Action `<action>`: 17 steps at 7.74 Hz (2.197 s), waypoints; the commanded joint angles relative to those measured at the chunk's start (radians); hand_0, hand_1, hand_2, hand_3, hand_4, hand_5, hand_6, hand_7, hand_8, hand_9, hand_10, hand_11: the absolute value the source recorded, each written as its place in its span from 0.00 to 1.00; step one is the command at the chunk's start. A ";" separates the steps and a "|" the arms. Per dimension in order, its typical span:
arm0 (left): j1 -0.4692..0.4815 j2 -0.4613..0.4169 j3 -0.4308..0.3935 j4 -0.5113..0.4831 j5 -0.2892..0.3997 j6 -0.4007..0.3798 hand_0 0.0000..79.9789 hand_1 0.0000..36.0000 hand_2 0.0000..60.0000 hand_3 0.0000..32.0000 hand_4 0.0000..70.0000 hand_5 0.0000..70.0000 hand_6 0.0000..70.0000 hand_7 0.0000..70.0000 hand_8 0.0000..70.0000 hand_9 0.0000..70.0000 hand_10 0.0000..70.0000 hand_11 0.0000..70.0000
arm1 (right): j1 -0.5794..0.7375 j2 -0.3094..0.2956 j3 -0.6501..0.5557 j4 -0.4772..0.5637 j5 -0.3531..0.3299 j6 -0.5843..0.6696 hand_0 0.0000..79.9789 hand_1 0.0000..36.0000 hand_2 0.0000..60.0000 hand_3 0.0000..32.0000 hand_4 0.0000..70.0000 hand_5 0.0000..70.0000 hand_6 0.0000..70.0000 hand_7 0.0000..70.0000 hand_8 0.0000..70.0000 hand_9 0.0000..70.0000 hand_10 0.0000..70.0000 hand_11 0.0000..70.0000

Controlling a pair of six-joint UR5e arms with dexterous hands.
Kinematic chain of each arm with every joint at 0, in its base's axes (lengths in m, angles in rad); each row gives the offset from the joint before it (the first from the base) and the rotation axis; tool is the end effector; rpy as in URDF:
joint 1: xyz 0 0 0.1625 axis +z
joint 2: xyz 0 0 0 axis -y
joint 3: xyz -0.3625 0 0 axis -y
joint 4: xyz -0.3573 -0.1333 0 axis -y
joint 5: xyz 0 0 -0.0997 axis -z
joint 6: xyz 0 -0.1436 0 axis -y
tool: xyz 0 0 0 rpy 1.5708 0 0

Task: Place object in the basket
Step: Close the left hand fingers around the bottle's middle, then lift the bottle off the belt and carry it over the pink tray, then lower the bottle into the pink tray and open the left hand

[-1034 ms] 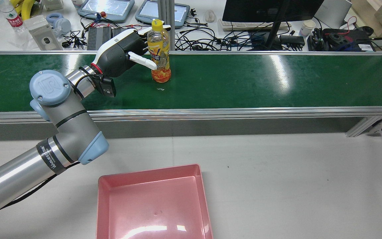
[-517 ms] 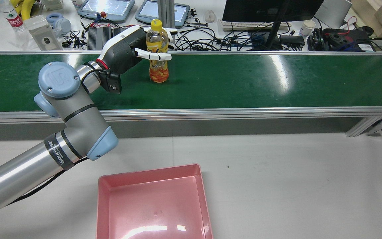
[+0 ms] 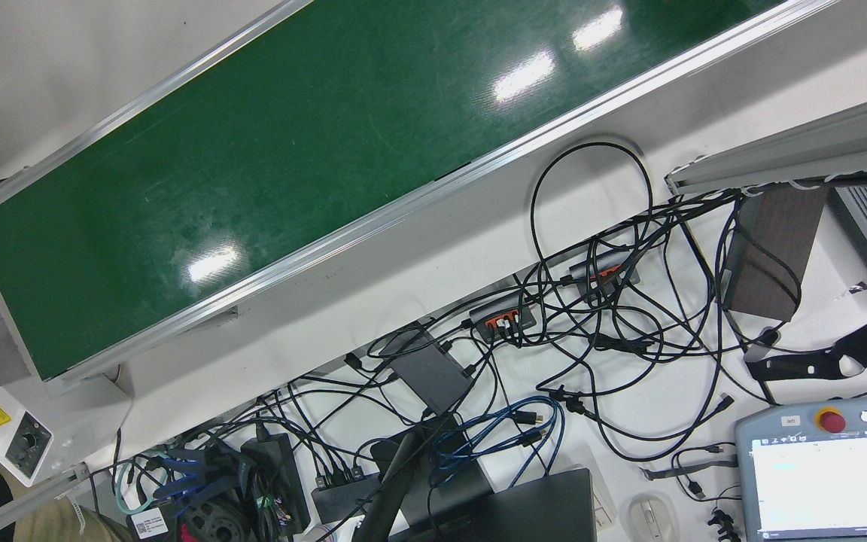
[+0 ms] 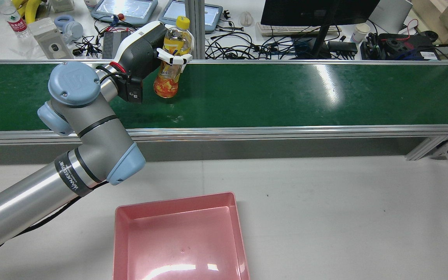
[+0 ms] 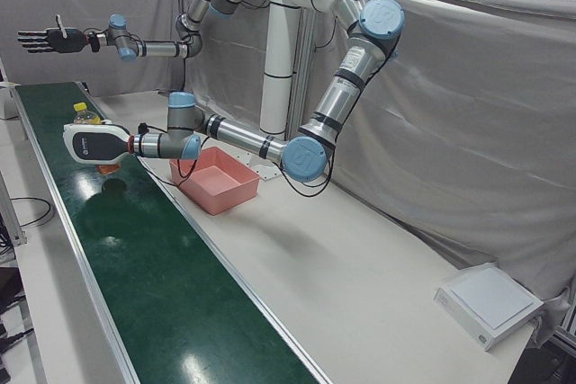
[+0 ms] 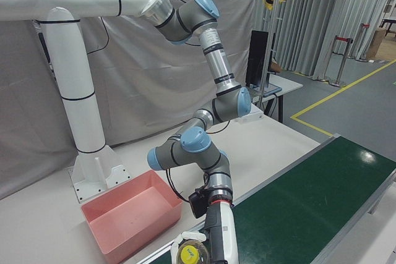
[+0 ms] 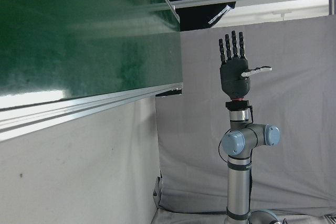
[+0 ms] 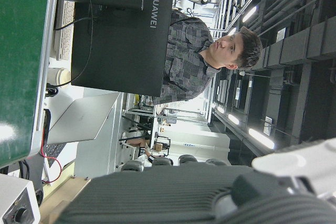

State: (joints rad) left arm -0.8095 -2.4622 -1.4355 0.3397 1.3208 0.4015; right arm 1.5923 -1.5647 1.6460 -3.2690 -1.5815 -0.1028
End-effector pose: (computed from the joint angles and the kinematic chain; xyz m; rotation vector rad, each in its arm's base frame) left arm 0.3673 -0.6301 0.1800 -0.2275 2.3083 -1.4176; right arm 0.1424 -0.4942 0.6022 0.1201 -2.1217 2.2231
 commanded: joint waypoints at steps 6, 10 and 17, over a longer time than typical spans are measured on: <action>0.111 0.388 -0.762 0.290 0.005 0.011 0.66 0.97 1.00 0.00 0.87 1.00 0.78 1.00 0.94 1.00 0.97 1.00 | 0.000 0.000 0.002 0.000 0.000 0.000 0.00 0.00 0.00 0.00 0.00 0.00 0.00 0.00 0.00 0.00 0.00 0.00; 0.346 0.385 -0.858 0.351 -0.038 0.140 0.65 0.91 1.00 0.00 0.87 1.00 0.76 1.00 0.91 1.00 0.95 1.00 | 0.000 0.000 0.002 0.000 0.000 0.000 0.00 0.00 0.00 0.00 0.00 0.00 0.00 0.00 0.00 0.00 0.00 0.00; 0.409 0.463 -0.858 0.257 -0.068 0.139 0.60 0.00 0.00 0.00 0.35 0.48 0.13 0.12 0.21 0.25 0.30 0.44 | 0.000 0.000 0.002 0.000 0.000 0.000 0.00 0.00 0.00 0.00 0.00 0.00 0.00 0.00 0.00 0.00 0.00 0.00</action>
State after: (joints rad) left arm -0.4124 -2.0188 -2.2932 0.6113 1.2534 0.5430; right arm 1.5916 -1.5648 1.6475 -3.2693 -1.5815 -0.1028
